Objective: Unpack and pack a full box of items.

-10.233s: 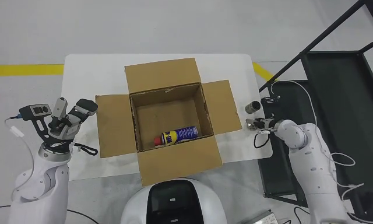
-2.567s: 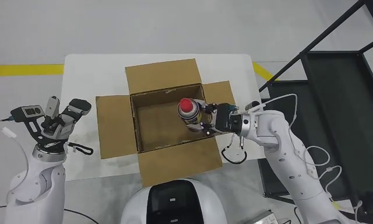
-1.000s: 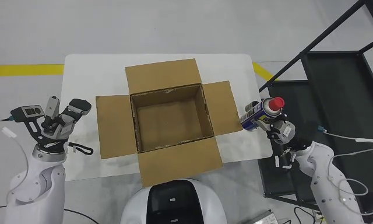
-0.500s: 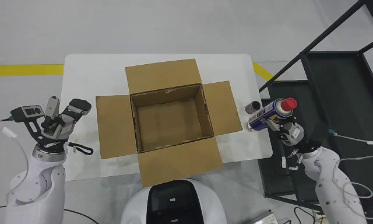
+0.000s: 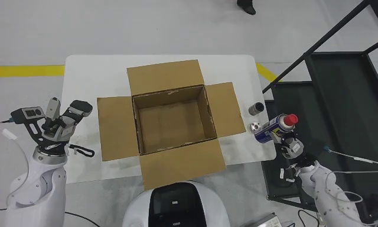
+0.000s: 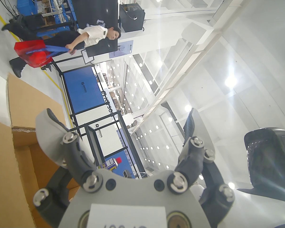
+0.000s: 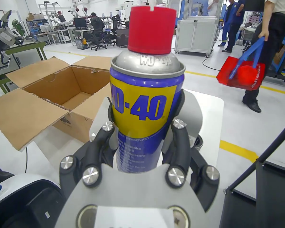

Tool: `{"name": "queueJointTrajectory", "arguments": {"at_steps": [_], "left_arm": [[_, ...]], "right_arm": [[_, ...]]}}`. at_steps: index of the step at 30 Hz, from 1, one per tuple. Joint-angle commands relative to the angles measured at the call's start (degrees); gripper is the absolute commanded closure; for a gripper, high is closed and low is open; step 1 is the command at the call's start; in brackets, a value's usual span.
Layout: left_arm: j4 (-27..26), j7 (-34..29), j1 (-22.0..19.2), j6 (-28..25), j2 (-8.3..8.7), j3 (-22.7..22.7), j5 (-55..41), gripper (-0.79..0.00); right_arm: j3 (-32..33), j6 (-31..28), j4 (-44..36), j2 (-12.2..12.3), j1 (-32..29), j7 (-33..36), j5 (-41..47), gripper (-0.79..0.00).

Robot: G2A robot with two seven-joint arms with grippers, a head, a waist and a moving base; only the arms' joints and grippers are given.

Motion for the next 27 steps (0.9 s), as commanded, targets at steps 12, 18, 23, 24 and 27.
{"name": "queueJointTrajectory", "arguments": {"at_steps": [12,18,23,24,27], "left_arm": [[0.00,0.00,0.00,0.00,0.00,0.00,0.00,-0.785],[0.00,0.00,0.00,0.00,0.00,0.00,0.00,-0.785],[0.00,0.00,0.00,0.00,0.00,0.00,0.00,-0.785],[0.00,0.00,0.00,0.00,0.00,0.00,0.00,-0.785],[0.00,0.00,0.00,0.00,0.00,0.00,0.00,-0.785]], "right_arm": [[-0.03,0.03,-0.04,0.02,-0.01,-0.02,-0.06,0.000],[-0.04,0.28,-0.08,0.01,0.02,0.32,0.04,0.000],[0.04,1.59,-0.05,-0.15,-0.28,1.72,0.92,0.000],[-0.04,1.71,0.50,-0.15,-0.31,1.28,0.50,0.000],[-0.85,2.41,3.39,-0.24,0.13,-0.97,-1.09,0.000]]}}
